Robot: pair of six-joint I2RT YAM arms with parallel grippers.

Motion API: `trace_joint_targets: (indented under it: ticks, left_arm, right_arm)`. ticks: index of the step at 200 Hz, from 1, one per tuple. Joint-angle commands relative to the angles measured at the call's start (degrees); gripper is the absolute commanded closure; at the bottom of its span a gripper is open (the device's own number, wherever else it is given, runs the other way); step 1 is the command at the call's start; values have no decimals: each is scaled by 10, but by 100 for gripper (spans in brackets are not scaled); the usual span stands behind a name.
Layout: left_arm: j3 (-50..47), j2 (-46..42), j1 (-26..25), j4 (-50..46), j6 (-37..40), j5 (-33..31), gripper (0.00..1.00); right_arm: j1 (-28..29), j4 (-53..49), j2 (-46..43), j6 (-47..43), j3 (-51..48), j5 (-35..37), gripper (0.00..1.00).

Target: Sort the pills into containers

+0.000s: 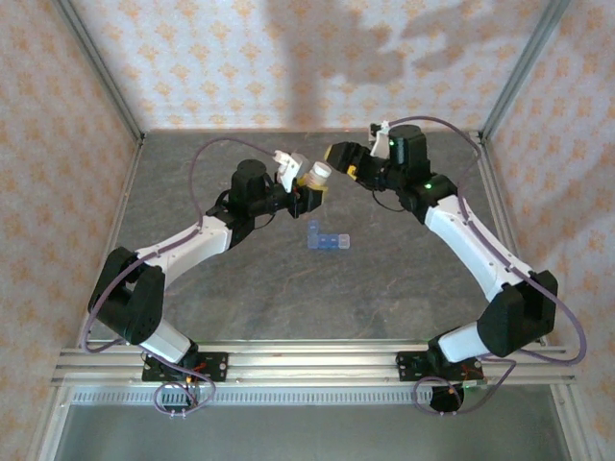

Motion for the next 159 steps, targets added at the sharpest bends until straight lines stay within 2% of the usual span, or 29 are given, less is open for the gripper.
trace_joint_targets:
  ticks: [1, 46, 89, 111, 131, 159]
  left_arm:
    - [8, -15, -7, -3, 21, -14, 100]
    - [9, -14, -9, -3, 23, -16, 100]
    - [10, -13, -9, 3, 19, -18, 100]
    - [9, -12, -8, 15, 6, -14, 100]
    - [9, -12, -5, 29, -12, 3, 100]
    - [7, -9, 6, 77, -73, 61, 100]
  right_arm:
    - [19, -8, 16, 16, 28, 39, 20]
    - [41, -8, 39, 15, 40, 36, 25]
    - [44, -5, 46, 5, 34, 22, 51]
    - [42, -7, 41, -32, 29, 12, 55]
    - [23, 2, 39, -85, 23, -42, 56]
    - [-24, 55, 38, -149, -8, -174, 50]
